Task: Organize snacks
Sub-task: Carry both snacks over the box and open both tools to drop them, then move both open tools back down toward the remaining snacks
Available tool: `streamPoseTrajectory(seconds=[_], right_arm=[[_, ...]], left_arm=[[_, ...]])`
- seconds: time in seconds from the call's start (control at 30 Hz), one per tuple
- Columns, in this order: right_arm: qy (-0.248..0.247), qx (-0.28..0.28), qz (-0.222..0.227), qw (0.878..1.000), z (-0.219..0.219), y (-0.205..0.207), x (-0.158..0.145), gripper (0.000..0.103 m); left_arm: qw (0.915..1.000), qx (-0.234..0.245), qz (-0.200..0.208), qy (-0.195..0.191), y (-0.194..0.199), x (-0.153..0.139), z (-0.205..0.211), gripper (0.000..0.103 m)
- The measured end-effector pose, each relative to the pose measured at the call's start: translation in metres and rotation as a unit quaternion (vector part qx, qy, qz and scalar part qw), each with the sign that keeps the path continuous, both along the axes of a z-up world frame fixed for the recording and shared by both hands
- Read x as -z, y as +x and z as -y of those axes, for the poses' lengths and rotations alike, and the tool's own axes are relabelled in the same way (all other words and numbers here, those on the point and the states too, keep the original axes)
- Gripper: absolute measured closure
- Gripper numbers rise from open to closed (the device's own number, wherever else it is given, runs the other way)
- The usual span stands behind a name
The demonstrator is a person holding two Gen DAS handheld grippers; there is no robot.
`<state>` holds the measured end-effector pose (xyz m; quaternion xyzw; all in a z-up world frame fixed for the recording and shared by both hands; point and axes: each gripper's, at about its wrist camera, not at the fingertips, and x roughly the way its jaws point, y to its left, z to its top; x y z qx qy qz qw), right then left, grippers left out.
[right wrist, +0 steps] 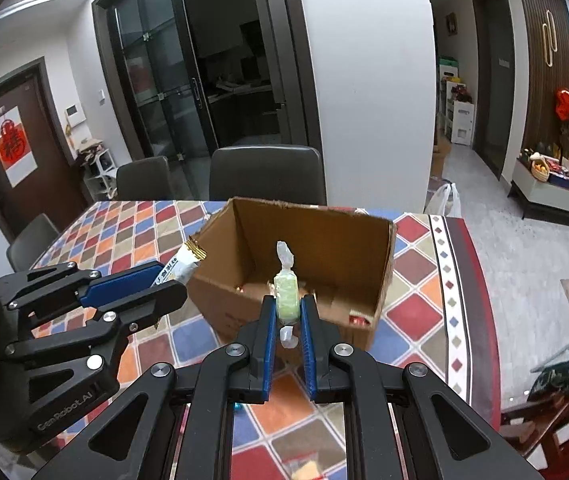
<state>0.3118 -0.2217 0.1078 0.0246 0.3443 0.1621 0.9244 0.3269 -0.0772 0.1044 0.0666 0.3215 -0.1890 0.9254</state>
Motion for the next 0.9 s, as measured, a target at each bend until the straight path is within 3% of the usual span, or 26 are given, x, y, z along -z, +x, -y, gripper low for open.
streamPoseTrajectory(seconds=[0.27, 0.4, 0.47, 0.5, 0.57, 0.63, 0.9], right_arm=[[-0.018, 0.013, -0.019, 1.000, -0.008, 0.040, -0.001, 0.090], [-0.029, 0.021, -0.027, 0.999, -0.013, 0.055, 0.002, 0.090], [-0.037, 0.028, -0.031, 0.998, -0.016, 0.062, 0.004, 0.090], [-0.041, 0.029, -0.033, 0.998, -0.016, 0.063, 0.005, 0.090], [-0.053, 0.039, -0.032, 0.997, -0.017, 0.064, 0.008, 0.087], [-0.053, 0.047, -0.038, 0.997, -0.014, 0.060, 0.010, 0.076], [-0.027, 0.047, -0.040, 0.998, 0.000, 0.031, 0.009, 0.074]], left_arm=[[0.9987, -0.025, -0.042, -0.014, 0.048, 0.007, -0.004, 0.084], [0.9978, -0.043, -0.050, -0.001, 0.068, 0.012, -0.003, 0.083], [0.9972, -0.052, -0.052, 0.011, 0.073, 0.013, -0.002, 0.075], [0.9969, -0.057, -0.053, 0.014, 0.073, 0.013, -0.003, 0.065], [0.9970, -0.062, -0.045, 0.014, 0.069, 0.012, -0.005, 0.061], [0.9972, -0.059, -0.043, 0.017, 0.063, 0.011, -0.007, 0.060], [0.9981, -0.051, -0.018, 0.029, 0.010, 0.009, -0.006, 0.060]])
